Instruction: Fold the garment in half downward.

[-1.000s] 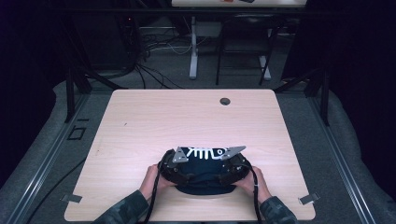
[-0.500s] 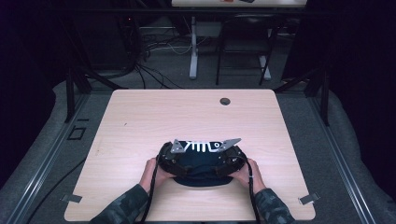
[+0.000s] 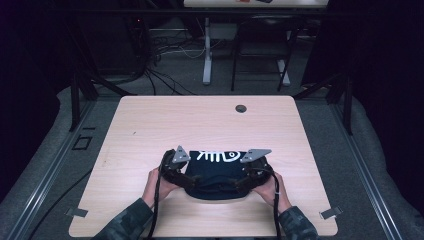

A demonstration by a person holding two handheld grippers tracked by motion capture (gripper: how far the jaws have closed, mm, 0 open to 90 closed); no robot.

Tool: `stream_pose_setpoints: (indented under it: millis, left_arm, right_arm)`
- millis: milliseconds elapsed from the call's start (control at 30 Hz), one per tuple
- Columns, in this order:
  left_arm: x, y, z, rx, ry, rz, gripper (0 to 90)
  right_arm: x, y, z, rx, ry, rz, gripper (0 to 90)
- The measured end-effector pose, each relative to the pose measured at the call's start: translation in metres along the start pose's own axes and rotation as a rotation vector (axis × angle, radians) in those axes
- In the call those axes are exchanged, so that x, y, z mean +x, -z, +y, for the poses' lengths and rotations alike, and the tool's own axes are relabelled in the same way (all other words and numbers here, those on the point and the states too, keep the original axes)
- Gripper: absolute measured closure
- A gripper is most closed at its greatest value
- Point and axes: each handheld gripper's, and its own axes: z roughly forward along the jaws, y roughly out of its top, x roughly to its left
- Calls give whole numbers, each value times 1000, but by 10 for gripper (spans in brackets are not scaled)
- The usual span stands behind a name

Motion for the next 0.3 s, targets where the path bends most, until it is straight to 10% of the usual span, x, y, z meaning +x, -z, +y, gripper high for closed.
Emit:
stream_pose_setpoints:
  millis: [300]
  left_arm:
    - [11,23,-39,33,49,54,2]
  right_arm:
    - [-12,40,-46,-22,-71,-91,31]
